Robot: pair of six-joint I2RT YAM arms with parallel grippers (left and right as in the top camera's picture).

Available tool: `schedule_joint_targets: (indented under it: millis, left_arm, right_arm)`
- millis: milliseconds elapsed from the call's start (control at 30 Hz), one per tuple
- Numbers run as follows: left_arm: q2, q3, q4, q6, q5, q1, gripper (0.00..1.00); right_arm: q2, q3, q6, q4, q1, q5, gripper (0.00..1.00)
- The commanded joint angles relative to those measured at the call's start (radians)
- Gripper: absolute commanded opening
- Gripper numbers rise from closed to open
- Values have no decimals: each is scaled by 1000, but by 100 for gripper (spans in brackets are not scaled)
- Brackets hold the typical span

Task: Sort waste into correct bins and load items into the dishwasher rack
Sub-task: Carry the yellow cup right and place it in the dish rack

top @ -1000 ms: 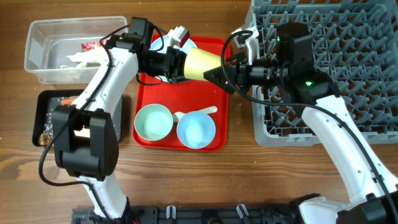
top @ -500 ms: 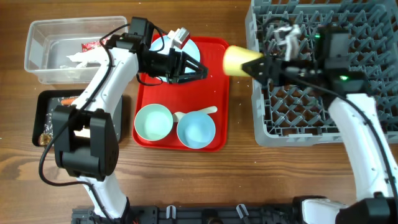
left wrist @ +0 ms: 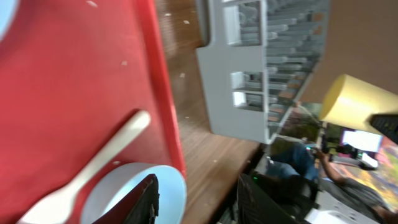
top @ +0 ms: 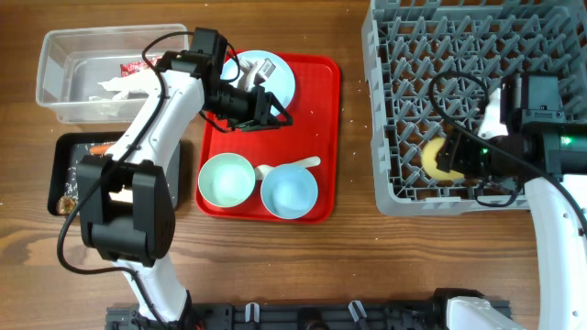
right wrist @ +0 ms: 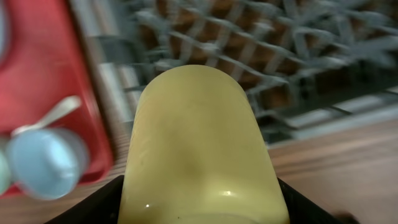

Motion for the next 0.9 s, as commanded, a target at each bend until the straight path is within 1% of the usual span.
schedule_joint_targets:
  millis: [0, 133, 367, 500, 567, 600, 667, 733, 867]
  left_arm:
    - [-21, 14, -1, 8, -98, -4, 40]
    - [-21, 14, -1, 8, -133, -14, 40]
    - [-21, 14, 10, 8, -144, -25, 42]
    - [-21, 14, 11, 8, -143, -25, 44]
    - [-21, 14, 11, 8, -143, -25, 45]
    - [-21, 14, 11, 8, -143, -25, 45]
    - [-21, 14, 11, 8, -143, -25, 45]
    - [-21, 14, 11, 8, -143, -25, 46]
    - [-21, 14, 11, 8, -144, -25, 47]
  right_arm:
    - [32, 16, 67, -10, -2, 171, 65]
    - [116, 10, 78, -11, -2, 171, 65]
    - [256, -32, 82, 2, -2, 157, 68]
    - [303, -33, 54, 19, -2, 104, 70]
    - [311, -33, 55, 29, -2, 98, 75]
    - [314, -33, 53, 33, -2, 93, 82]
    - [314, -33, 9, 44, -2, 51, 90]
    - [314, -33, 3, 55, -2, 29, 93]
    - [314, -30, 3, 72, -2, 27, 93]
